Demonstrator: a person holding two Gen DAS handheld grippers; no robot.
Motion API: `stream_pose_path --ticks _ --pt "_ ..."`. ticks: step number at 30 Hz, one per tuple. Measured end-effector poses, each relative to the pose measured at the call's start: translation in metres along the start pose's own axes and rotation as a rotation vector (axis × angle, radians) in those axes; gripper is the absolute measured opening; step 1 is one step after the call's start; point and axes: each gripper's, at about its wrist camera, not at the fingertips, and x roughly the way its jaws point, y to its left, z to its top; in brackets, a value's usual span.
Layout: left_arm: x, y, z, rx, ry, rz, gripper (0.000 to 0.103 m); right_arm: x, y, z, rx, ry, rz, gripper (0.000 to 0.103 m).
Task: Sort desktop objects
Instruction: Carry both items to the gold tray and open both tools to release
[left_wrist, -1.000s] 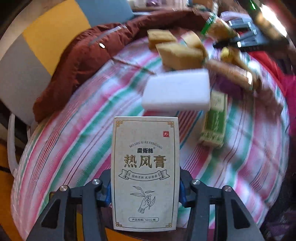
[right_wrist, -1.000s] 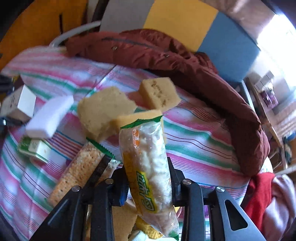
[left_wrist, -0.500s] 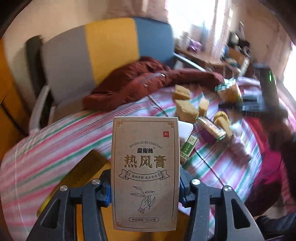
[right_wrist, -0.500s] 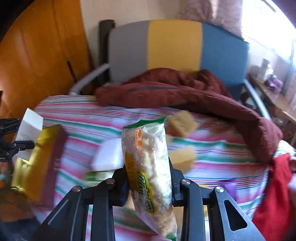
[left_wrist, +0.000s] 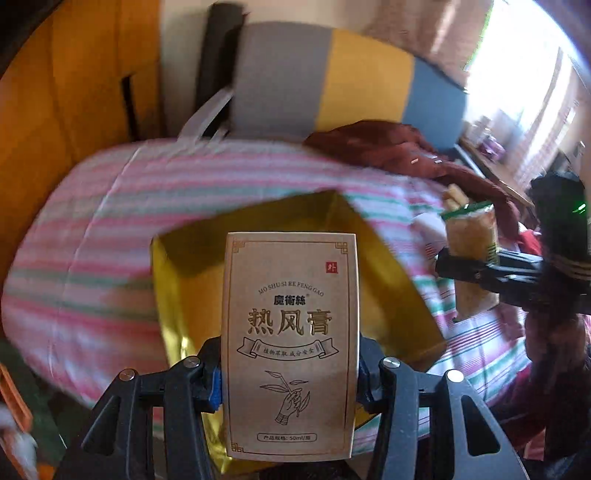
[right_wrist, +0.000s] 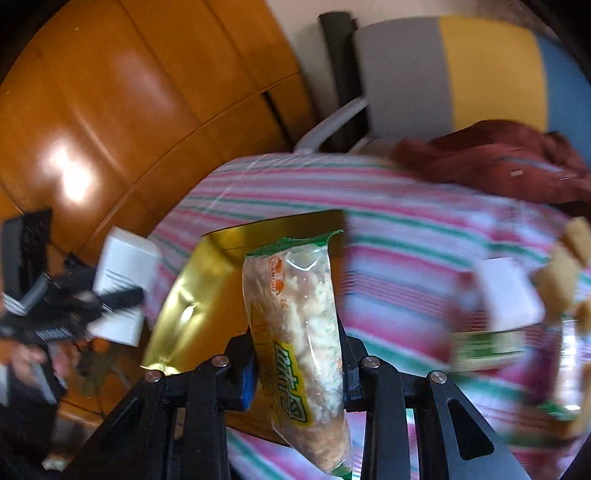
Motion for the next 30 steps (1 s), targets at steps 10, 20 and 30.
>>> stream_pose_path --ticks 10,20,30 --pt "0.039 0.035 -0.031 -0.111 0.002 0.129 0.056 0.099 0.027 0.000 0.216 0.162 0.161 0.056" --pt "0.010 0.043 -0.036 -0.158 -0.146 0.182 0.064 0.093 0.053 -0.008 0.084 0.144 0.005 0.064" --pt "-0.005 0.031 -0.042 -0.174 -0.199 0.165 0.061 0.054 0.071 -0.024 -0.097 -0.007 -0.239 0.084"
